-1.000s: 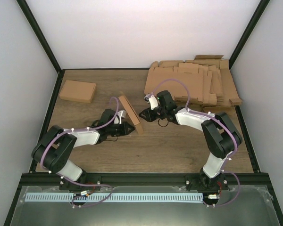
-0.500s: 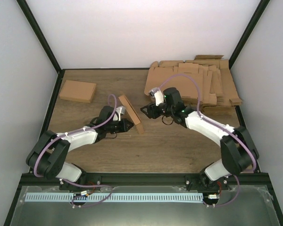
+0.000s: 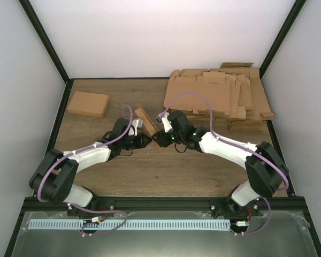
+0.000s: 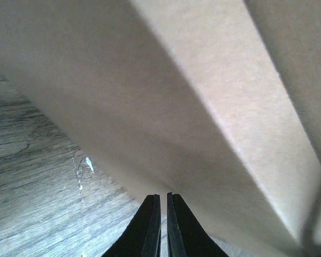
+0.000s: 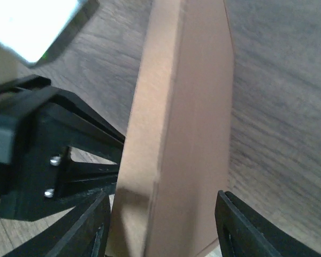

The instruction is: Fold the paper box

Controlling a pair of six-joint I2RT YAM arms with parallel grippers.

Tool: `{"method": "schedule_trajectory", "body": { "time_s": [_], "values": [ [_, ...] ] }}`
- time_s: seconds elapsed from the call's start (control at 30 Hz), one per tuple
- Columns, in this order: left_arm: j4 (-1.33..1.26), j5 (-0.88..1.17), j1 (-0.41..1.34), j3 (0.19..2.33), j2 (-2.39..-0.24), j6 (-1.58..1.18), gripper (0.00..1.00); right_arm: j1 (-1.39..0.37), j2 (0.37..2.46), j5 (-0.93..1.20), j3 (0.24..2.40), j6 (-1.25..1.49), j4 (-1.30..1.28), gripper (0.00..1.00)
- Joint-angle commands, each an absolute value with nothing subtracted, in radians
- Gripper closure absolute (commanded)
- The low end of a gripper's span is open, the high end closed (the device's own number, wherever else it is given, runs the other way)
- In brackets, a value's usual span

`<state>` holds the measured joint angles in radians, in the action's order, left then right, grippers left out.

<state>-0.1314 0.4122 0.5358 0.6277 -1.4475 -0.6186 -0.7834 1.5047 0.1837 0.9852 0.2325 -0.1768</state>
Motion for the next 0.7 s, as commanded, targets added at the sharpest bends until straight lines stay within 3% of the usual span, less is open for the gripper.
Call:
{"method": "schedule_trajectory", "body": {
  "time_s": [0.0, 0.47, 0.67],
  "values": [
    [-0.131, 0.402, 0.538, 0.649, -1.425, -0.598, 0.92, -0.787, 1.528, 0.096, 1.03, 0.285, -0.2, 0.46],
    [-0.016, 0.321, 0.506, 0.705, -1.35, -0.535, 0.92, -0.788, 1.558, 0.023, 1.051, 0.27, -0.224, 0.55],
    [0.103, 0.286, 0.397, 0.759, -1.261, -0.474, 0.89, -0.788, 1.557, 0.005, 1.05, 0.2, -0.231, 0.67]
  ]
}}
